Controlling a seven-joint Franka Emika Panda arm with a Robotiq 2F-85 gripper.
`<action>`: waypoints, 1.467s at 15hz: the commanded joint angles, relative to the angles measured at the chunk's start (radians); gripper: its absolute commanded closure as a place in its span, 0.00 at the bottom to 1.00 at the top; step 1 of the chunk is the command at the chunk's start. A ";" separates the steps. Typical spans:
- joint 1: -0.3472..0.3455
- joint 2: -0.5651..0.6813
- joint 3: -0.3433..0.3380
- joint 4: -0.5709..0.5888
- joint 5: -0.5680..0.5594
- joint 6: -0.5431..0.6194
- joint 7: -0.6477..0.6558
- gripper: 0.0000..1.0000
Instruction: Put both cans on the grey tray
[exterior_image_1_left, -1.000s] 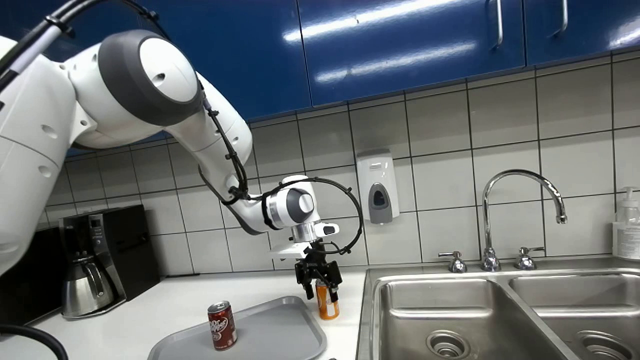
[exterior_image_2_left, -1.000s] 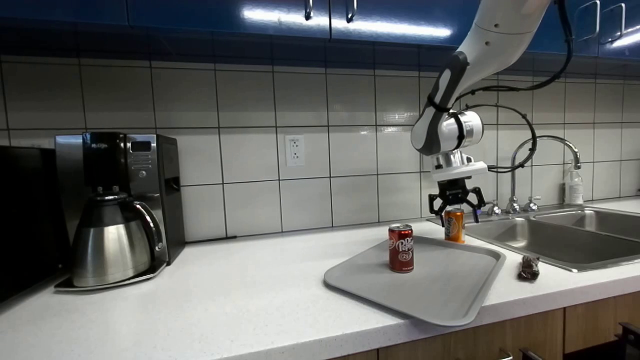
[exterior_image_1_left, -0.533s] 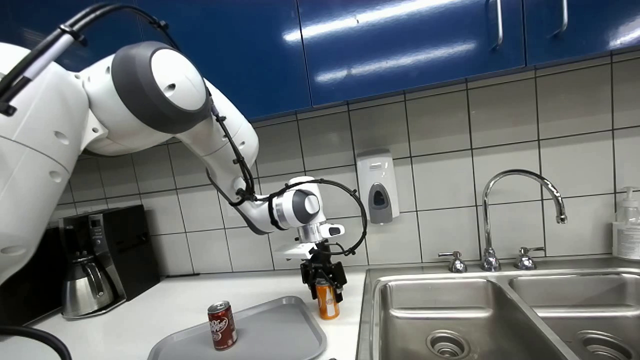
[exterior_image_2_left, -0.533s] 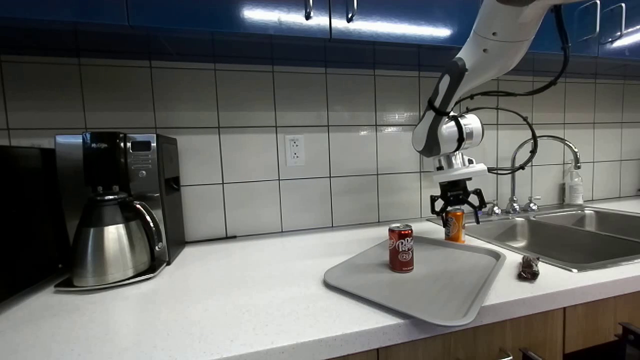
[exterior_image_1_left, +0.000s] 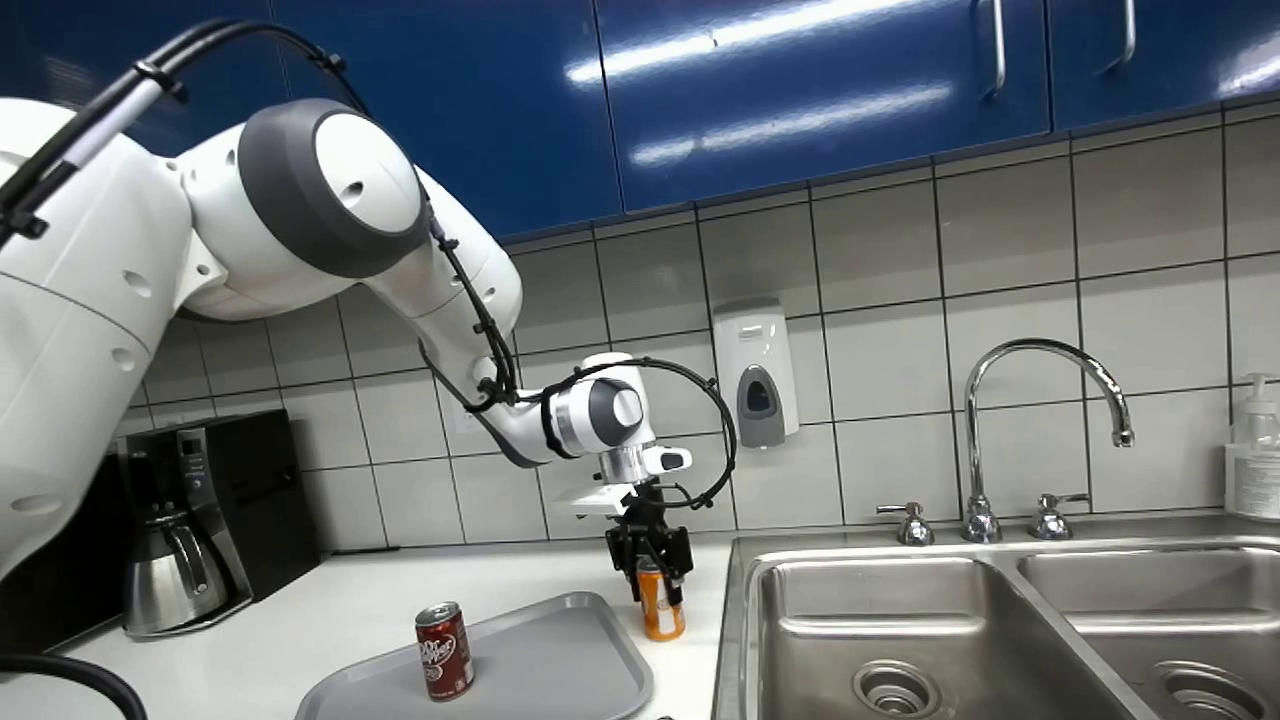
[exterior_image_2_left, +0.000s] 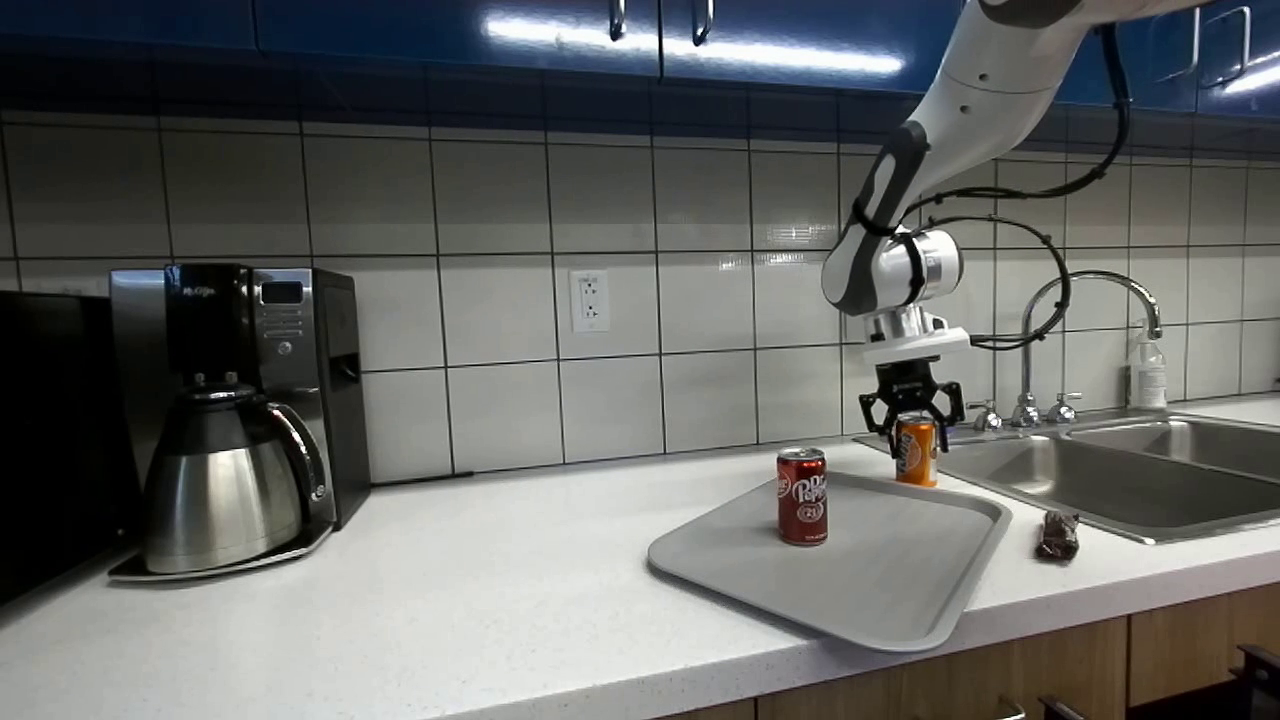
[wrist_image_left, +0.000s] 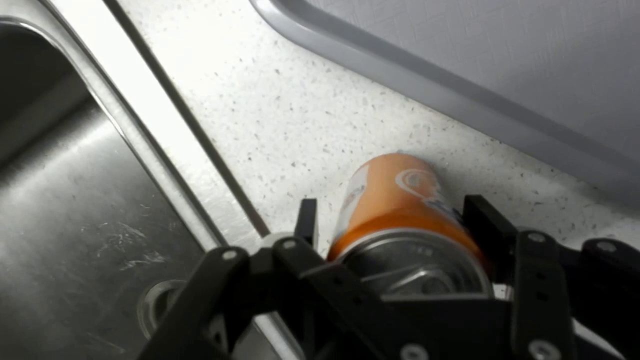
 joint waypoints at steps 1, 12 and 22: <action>-0.012 0.018 0.007 0.044 0.018 -0.042 0.011 0.57; -0.006 -0.034 0.012 0.002 0.017 -0.017 -0.002 0.59; 0.000 -0.107 0.029 -0.049 0.016 0.001 -0.019 0.59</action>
